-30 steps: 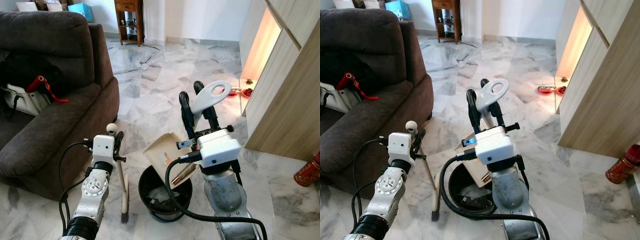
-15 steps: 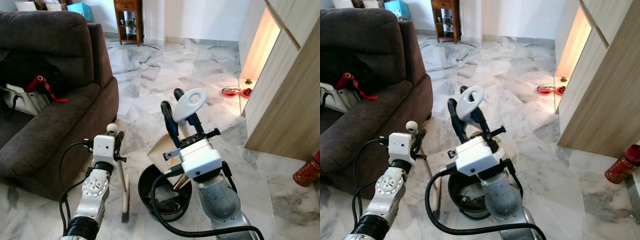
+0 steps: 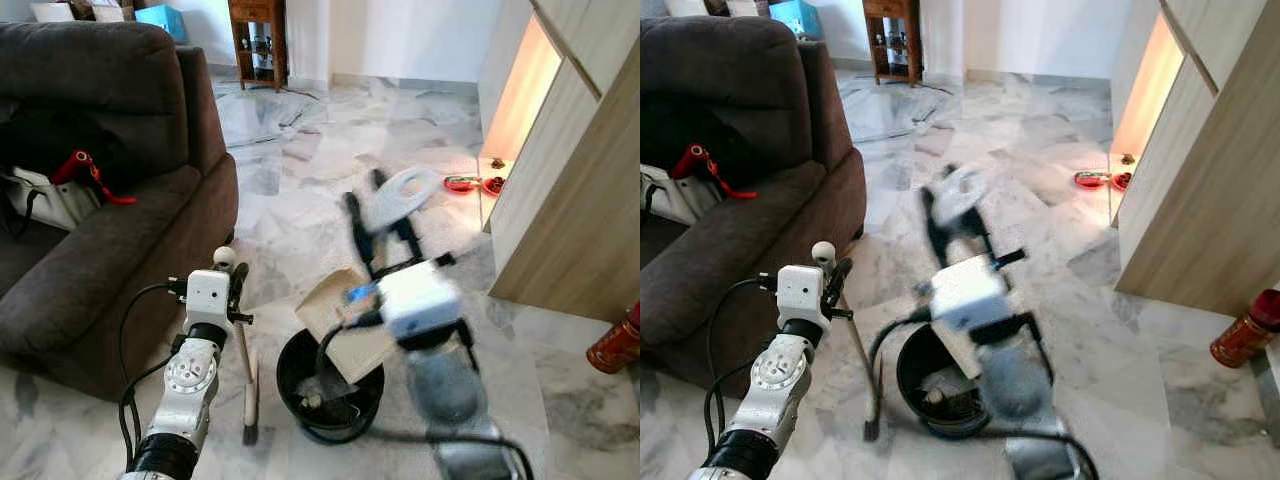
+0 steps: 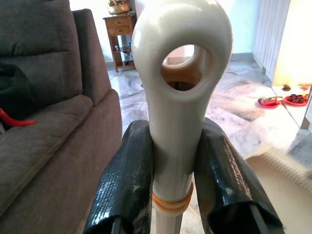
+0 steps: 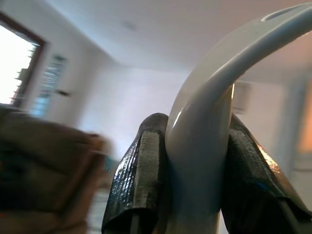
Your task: Sweep floor
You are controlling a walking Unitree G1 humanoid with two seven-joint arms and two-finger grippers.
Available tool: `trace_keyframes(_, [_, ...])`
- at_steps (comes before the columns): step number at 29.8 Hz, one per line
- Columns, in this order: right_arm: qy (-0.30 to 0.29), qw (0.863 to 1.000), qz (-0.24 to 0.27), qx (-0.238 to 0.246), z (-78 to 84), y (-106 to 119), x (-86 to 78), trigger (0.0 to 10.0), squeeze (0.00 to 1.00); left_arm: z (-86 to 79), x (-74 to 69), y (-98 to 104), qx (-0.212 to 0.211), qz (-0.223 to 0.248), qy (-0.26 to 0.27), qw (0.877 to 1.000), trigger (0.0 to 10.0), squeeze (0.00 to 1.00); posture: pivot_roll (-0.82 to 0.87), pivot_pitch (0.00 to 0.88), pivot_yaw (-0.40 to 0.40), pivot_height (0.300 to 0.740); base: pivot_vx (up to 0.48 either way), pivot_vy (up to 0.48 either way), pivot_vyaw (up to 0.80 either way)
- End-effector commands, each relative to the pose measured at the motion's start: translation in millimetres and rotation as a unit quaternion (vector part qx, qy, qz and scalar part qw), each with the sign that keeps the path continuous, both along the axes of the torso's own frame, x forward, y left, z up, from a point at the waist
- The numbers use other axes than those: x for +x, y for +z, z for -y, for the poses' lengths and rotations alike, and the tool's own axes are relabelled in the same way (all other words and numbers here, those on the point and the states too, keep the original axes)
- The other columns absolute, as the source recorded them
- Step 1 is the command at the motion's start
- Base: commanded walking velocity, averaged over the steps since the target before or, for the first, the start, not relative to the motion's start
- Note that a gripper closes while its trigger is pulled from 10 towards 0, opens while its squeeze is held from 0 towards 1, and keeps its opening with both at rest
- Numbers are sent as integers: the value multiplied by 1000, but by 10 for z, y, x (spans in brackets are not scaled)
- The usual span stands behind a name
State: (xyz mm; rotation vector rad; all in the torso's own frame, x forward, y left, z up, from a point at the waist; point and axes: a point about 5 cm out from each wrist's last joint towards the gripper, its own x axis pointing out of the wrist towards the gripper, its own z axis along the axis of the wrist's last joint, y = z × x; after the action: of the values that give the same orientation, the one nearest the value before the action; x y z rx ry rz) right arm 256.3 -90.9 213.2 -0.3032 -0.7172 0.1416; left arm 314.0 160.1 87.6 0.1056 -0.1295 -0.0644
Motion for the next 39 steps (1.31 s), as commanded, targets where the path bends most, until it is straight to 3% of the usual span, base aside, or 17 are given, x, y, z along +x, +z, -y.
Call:
trace_keyframes(1, [-27,999,28,4,127,114,50,10000,0,18,54,134,2,33,-6,999,10000,0,-31,0,24,740,0,0,0])
trace_keyframes(3, [-40,999,31,5,187,129,76,10000,0,18,54,134,2,33,-6,999,10000,0,-30,0,24,740,0,0,0])
trace_keyframes(32, [-40,999,31,5,187,129,76,10000,0,18,54,134,2,33,-6,999,10000,0,-30,0,24,740,0,0,0])
trace_keyframes(33, [-61,997,40,5,286,159,116,10000,0,18,55,135,2,33,-6,999,10000,0,-30,0,24,740,0,0,0])
trace_keyframes(39, [-61,997,40,5,286,159,116,10000,0,18,55,135,2,33,-6,999,10000,0,-30,0,24,740,0,0,0])
